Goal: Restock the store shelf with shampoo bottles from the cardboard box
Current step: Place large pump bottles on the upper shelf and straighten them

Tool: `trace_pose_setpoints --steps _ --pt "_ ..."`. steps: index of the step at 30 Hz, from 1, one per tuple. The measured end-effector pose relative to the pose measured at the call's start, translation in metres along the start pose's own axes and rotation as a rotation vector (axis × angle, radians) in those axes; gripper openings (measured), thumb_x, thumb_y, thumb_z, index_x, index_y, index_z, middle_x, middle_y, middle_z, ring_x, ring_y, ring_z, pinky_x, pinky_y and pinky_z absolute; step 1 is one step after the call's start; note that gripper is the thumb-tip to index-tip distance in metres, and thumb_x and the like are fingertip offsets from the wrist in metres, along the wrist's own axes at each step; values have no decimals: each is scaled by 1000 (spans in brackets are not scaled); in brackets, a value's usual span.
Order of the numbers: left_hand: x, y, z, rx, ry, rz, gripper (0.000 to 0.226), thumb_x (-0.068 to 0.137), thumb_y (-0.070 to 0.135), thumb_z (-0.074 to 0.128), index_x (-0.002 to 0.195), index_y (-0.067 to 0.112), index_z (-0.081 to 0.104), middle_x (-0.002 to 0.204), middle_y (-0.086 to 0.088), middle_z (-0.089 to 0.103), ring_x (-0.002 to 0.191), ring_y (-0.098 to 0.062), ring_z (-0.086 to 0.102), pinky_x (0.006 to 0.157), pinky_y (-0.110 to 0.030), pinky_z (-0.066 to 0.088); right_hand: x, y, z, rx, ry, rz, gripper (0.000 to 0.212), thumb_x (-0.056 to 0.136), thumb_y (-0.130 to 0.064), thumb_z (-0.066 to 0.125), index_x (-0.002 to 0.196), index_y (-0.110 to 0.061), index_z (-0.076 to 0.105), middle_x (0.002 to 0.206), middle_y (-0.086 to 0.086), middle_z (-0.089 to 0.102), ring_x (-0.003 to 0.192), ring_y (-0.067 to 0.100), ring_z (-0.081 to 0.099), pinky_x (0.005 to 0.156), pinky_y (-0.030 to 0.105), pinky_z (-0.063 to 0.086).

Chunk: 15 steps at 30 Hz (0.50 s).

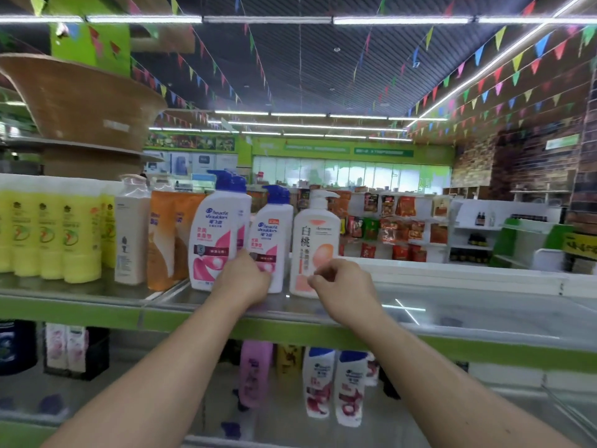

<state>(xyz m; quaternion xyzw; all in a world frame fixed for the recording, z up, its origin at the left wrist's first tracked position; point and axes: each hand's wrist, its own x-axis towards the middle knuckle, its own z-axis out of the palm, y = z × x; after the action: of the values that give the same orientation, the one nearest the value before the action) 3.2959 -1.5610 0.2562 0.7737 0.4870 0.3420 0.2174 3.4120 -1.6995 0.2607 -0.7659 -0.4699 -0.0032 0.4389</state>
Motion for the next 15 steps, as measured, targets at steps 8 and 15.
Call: trace_pose_setpoints --steps 8,15 --pt "-126 53 19 -2 257 38 42 89 40 58 124 17 53 120 -4 61 107 -29 59 80 -35 41 -71 64 -83 71 -30 -58 18 91 -38 65 99 -24 73 92 -6 72 86 15 67 80 35 58" --pt "-271 66 111 -52 224 43 30 80 41 62 108 29 60 108 7 65 97 -19 62 86 -36 52 -160 150 -117 158 -175 -28 21 77 -37 66 70 -18 72 69 2 74 71 24 72 74 47 61"
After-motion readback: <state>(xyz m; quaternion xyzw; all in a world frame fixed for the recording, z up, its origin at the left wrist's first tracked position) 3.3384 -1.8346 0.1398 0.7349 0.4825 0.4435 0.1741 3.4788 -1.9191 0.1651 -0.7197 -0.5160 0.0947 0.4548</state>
